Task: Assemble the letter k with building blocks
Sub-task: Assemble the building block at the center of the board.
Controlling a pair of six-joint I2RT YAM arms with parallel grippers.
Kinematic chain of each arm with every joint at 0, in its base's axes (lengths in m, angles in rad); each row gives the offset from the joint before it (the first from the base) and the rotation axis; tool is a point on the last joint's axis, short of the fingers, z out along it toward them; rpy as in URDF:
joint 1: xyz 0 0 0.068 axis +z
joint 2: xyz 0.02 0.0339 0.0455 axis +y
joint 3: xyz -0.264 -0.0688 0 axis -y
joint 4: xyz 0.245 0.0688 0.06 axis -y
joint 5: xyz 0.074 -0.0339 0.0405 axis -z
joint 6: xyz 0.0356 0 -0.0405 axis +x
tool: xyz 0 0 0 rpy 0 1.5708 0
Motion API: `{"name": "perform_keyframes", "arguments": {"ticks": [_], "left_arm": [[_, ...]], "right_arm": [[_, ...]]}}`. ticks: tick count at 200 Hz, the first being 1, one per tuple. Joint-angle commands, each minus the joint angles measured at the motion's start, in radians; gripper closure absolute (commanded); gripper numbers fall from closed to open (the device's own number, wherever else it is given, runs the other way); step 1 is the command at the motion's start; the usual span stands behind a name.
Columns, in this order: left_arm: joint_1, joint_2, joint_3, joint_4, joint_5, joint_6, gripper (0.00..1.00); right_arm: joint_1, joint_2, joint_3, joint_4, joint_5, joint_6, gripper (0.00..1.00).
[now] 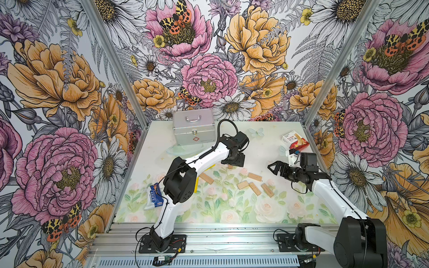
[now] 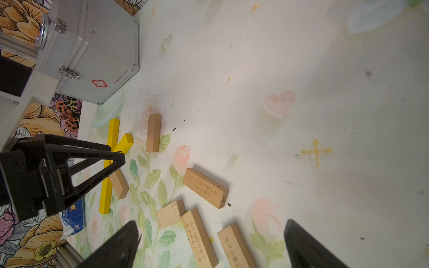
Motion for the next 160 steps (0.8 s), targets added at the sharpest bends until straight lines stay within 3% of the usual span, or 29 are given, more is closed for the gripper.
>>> {"name": "perform_keyframes", "arguments": {"ticks": [1, 42, 67, 108, 160], "left_arm": [[0.020, -0.118, -0.067, 0.053, 0.091, 0.057, 0.24], [0.046, -0.307, -0.258, 0.138, 0.193, 0.155, 0.24], [0.043, -0.390, -0.355, 0.146, 0.196, 0.224, 0.25], [0.094, -0.567, -0.562, 0.214, 0.202, 0.204, 0.23], [0.193, -0.721, -0.704, 0.234, 0.231, 0.202, 0.19]], "right_arm": [[0.031, -0.020, 0.011, -0.012, 0.025, 0.017, 0.01], [0.093, -0.029, 0.009, -0.012, 0.069, 0.042, 0.01], [0.121, -0.043, 0.006, -0.012, 0.085, 0.057, 0.01], [0.195, -0.042, -0.012, -0.012, 0.070, 0.062, 0.01], [0.357, -0.006, -0.011, 0.029, 0.176, 0.147, 0.04]]}}
